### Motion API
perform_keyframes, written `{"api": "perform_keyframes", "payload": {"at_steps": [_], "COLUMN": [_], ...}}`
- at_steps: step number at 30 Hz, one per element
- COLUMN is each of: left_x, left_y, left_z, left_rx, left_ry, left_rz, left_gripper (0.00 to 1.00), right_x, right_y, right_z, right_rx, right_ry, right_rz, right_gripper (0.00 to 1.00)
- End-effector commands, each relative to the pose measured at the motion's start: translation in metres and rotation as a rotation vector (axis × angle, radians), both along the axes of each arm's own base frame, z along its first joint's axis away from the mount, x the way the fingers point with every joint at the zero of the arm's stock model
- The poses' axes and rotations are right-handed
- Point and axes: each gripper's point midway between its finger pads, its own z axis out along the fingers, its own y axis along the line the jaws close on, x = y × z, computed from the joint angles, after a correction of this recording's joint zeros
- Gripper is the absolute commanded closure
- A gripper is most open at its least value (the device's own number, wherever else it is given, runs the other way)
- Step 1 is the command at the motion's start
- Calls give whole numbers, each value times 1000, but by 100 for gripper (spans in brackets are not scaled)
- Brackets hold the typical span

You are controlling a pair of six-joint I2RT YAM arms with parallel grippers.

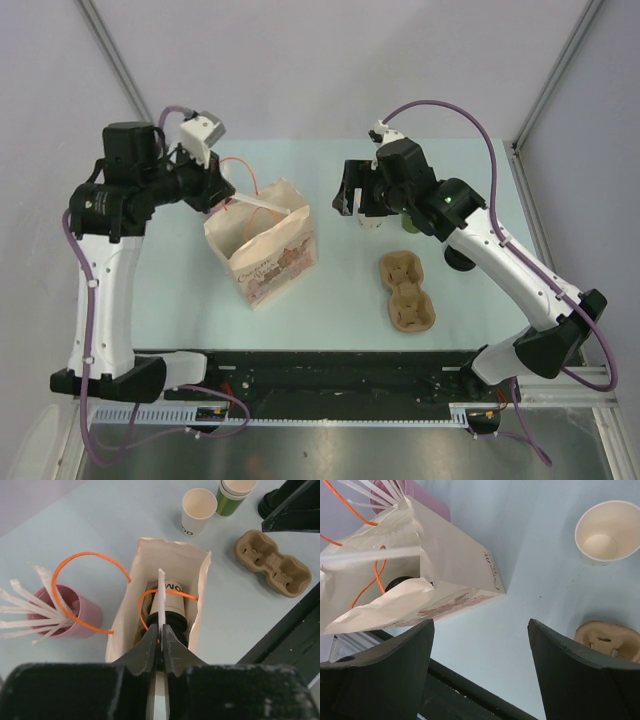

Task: Pack the takeout coffee

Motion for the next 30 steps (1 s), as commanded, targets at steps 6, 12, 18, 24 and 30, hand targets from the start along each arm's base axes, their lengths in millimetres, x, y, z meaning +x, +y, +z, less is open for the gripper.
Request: {"api": "perform_keyframes", "payload": {"at_steps": [6, 12, 18, 24, 30], "left_x": [53, 88, 101, 102, 118], "left_y": [24, 122, 158, 159, 153], "left_z": [39, 40, -42, -109, -145], "left_rx": [54, -42, 39, 101, 160], "left_ry": [-80, -24, 180, 324, 363], "left_rz": [206, 546, 607, 564, 531], "left_gripper": [14, 13, 46, 40, 40], "right_x": [-2, -4, -1, -3, -7], "right_y": [5, 3, 3, 2, -3], "right_z": [19, 14, 8, -2, -9], "right_rx": [35, 26, 21, 3, 3], "right_ry": [-43, -36, -24, -5, 5], "right_rz": [23, 26, 25, 30, 24], "right_gripper": [19, 19, 19, 19, 19]}}
